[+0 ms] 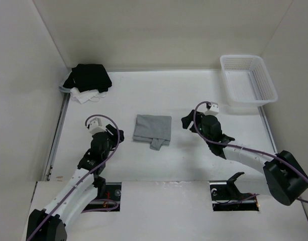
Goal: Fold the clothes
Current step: Fold the tank top
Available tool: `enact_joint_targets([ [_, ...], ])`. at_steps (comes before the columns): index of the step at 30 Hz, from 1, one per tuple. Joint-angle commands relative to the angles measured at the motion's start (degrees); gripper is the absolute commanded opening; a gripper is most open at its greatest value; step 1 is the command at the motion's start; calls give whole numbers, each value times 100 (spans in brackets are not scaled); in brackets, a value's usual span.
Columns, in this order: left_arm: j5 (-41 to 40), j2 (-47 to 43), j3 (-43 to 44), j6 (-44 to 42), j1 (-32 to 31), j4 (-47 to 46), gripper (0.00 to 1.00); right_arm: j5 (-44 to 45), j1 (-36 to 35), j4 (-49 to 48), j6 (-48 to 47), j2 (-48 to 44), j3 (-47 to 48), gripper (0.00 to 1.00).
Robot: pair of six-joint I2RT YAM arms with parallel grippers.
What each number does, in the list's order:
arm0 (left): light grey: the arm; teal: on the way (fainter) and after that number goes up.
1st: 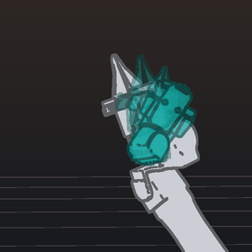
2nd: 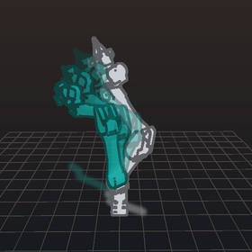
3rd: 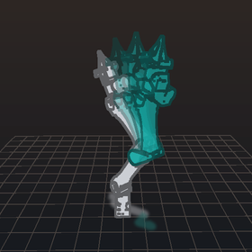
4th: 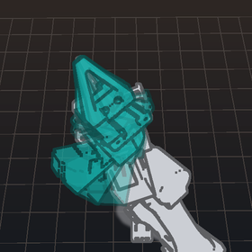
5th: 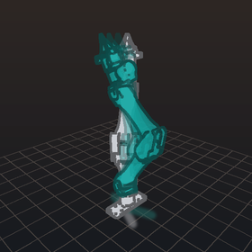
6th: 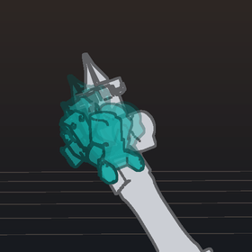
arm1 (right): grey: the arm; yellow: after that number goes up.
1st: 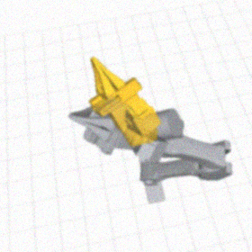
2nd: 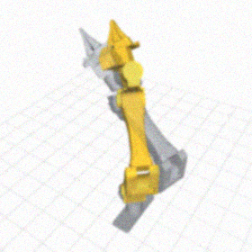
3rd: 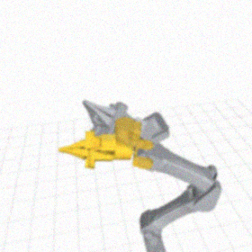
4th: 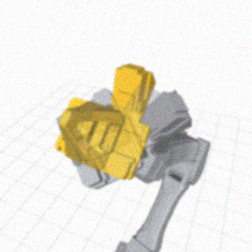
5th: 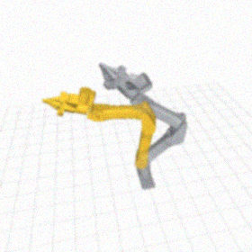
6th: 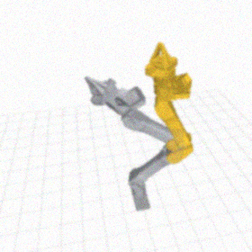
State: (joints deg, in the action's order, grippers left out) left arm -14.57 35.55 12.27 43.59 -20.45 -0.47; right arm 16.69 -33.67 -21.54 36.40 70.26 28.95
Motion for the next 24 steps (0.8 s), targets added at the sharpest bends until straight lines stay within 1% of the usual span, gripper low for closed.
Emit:
enact_joint_targets([
  [1,-99,101,284,52,124,240,53,124,23,-553,-194,-21,-109,82],
  [6,-99,49,337,70,160,232,53,256,233,-632,-46,-363,-354,83],
  [10,-99,154,442,79,168,214,54,142,375,-650,42,-452,-434,83],
  [15,-99,417,504,62,98,117,53,142,348,-650,51,-408,-417,78],
  [20,-3,488,513,0,81,12,52,133,348,-650,69,-311,-381,59],
  [22,103,558,530,-96,89,-32,50,133,348,-641,77,-276,-364,48],
  [24,103,611,557,-149,107,-32,52,133,348,-606,78,-267,-338,39],
])
